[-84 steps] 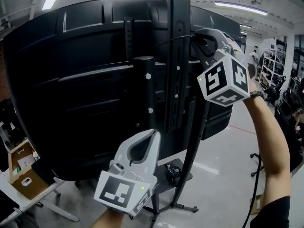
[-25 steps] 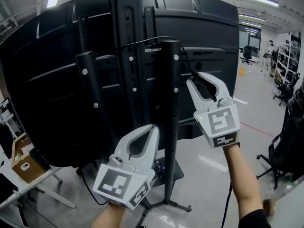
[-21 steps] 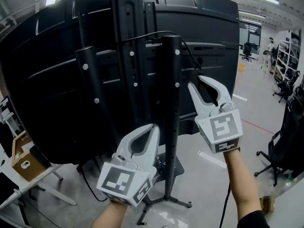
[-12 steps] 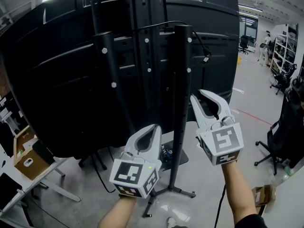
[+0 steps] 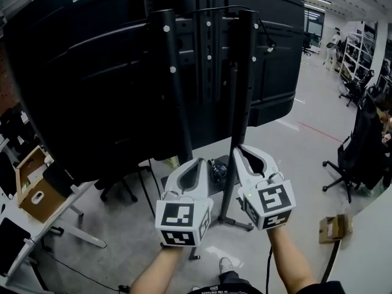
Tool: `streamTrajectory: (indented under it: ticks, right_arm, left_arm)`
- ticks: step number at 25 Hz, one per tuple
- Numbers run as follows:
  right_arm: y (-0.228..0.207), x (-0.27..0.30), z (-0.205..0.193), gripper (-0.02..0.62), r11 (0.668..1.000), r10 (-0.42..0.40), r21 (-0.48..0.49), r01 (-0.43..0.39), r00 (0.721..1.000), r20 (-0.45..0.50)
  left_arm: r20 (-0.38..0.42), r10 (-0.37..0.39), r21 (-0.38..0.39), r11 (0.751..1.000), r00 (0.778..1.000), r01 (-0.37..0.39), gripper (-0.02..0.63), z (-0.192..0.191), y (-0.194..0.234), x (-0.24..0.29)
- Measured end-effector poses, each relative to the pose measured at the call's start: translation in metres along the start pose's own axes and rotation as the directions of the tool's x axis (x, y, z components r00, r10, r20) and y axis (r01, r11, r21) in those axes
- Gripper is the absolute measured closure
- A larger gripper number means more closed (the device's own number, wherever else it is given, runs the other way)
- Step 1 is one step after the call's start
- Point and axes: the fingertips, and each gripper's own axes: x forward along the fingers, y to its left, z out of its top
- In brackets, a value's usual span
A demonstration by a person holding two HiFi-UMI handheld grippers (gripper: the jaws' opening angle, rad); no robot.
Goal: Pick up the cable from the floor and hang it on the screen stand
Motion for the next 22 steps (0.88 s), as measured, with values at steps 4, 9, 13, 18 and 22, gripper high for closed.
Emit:
streamTrajectory:
  ticks: [4,9,13,18,22]
  right_arm:
    - [0.041,-0.031,-0.031,0.591,0.997,0.006,0.073,-0.002,0.998,-0.063]
    - [0.089,-0.065,-0.064,0.591,0.986,0.028,0.165,-0.006,0.991,-0.132]
    - [0.123,-0.082,-0.080,0.591,0.980,0.042,0.198,-0.008,0.985,-0.170]
    - [0.154,-0.097,-0.094,0.591,0.972,0.066,0.233,-0.015,0.975,-0.210]
    - [0.171,-0.103,-0.098,0.591,0.968,0.087,0.249,-0.029,0.970,-0.226]
  left_arm:
    - [-0.047,-0.002,0.003,1.000,0.999,0.002,0.609,-0.025,-0.006,-0.034]
    - [-0.109,-0.020,-0.017,1.000,0.994,0.018,0.609,-0.058,-0.012,-0.074]
    - [-0.170,-0.031,-0.027,0.999,0.985,0.027,0.609,-0.087,-0.017,-0.102]
    - [-0.213,-0.035,-0.061,0.998,0.976,0.022,0.609,-0.113,-0.017,-0.129]
    - [-0.223,-0.037,-0.094,0.995,0.974,0.016,0.609,-0.121,-0.014,-0.144]
